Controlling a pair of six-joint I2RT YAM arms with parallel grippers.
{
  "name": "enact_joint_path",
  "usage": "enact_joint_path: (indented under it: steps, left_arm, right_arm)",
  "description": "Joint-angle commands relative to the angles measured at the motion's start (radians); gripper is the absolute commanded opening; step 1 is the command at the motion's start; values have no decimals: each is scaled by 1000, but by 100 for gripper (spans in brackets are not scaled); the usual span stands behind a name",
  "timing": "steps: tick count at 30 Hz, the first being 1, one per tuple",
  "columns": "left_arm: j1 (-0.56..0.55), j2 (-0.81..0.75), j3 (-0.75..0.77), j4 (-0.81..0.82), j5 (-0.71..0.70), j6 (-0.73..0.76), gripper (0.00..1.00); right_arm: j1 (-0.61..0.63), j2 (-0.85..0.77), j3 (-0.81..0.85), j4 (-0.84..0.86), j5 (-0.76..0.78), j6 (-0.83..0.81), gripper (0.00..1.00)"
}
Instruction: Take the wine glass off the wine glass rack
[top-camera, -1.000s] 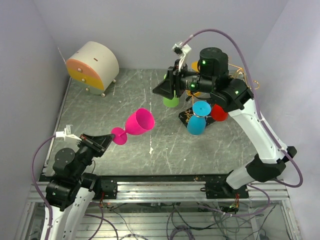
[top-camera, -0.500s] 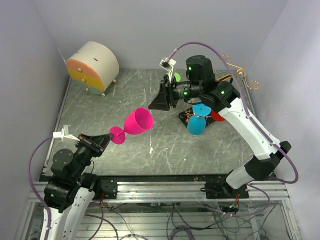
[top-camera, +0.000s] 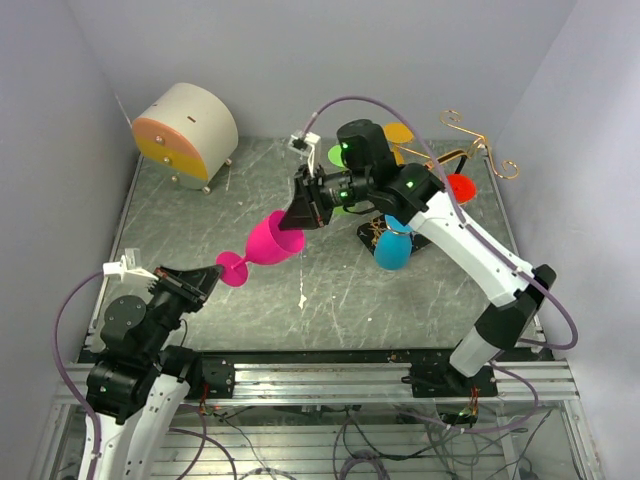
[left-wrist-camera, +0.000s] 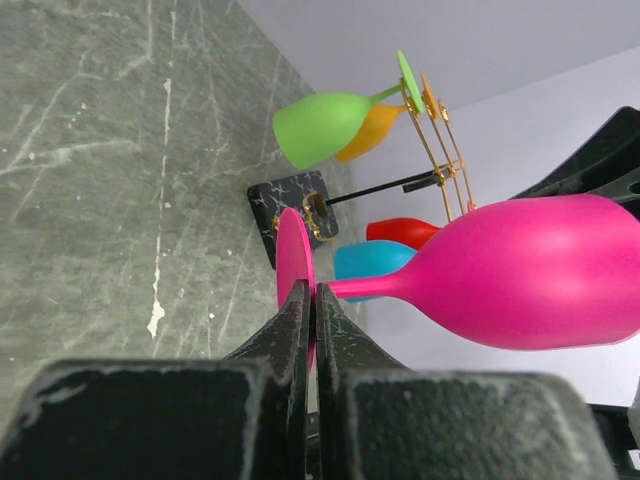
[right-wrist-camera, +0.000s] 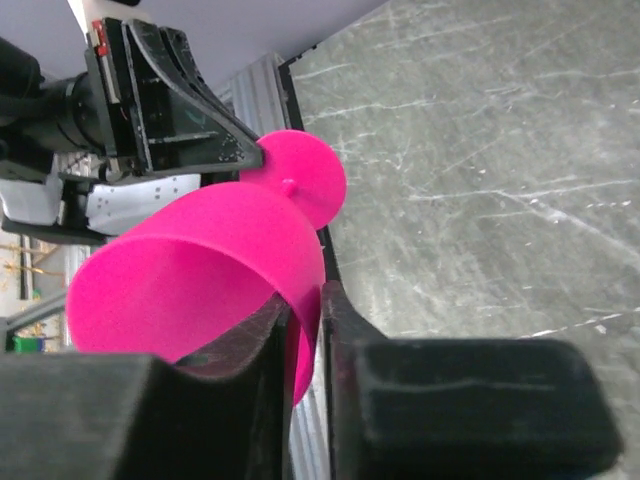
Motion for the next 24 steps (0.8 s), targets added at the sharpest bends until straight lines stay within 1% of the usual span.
enact_joint_path:
  steps: [1, 3, 4, 5, 6, 7, 8, 9, 12, 14, 16, 18, 19, 20, 22, 23, 24]
  left_arm:
    - [1, 16, 45, 8, -27, 30, 7]
    - [1, 21, 54, -20, -47, 40, 7]
    - [1, 25, 64, -50, -67, 44, 9]
    - [1, 37, 84, -98, -120, 51, 19]
    - [1, 46, 109, -153, -153, 61, 24]
    - [1, 57, 140, -210, -233, 78, 32]
    - [1, 73, 172, -257, -299, 98, 37]
    - [1, 90, 210, -302, -361, 123, 39]
    - [1, 148, 325, -397, -518, 203, 41]
    - [1, 170, 384, -420, -596, 255, 41]
    - [1, 176, 405, -390, -616, 306, 41]
    - [1, 182, 389, -332, -596, 379, 41]
    - [1, 189, 375, -314, -583, 396, 41]
    - [1, 199, 358, -294, -570, 417, 40]
    - [1, 227, 323, -258, -541, 464, 40]
    - [1, 254, 310, -243, -529, 486, 39]
    - [1, 273, 301, -230, -518, 498, 39]
  right_arm:
    - [23, 22, 52, -4, 41, -18, 0]
    - [23, 28, 67, -5, 67, -16, 0]
    - [23, 31, 73, -3, 79, -15, 0]
    - [22, 38, 83, -3, 105, -13, 0]
    - [22, 46, 97, -10, 131, -13, 0]
    - [21, 61, 118, -20, 158, -16, 0]
    - [22, 80, 145, -32, 180, -18, 0]
    - [21, 106, 175, -49, 204, -21, 0]
    - [23, 214, 308, -105, 255, -28, 0]
    - [22, 303, 424, -135, 276, -21, 0]
    - [24, 412, 561, -158, 302, -8, 0]
    - [25, 560, 748, -191, 329, 11, 0]
    - [26, 606, 799, -184, 346, 22, 0]
    - [31, 634, 810, -157, 365, 29, 0]
    - [47, 639, 736, -58, 436, 36, 0]
    - [60, 642, 703, -25, 485, 34, 0]
    - [73, 656, 704, -15, 530, 26, 0]
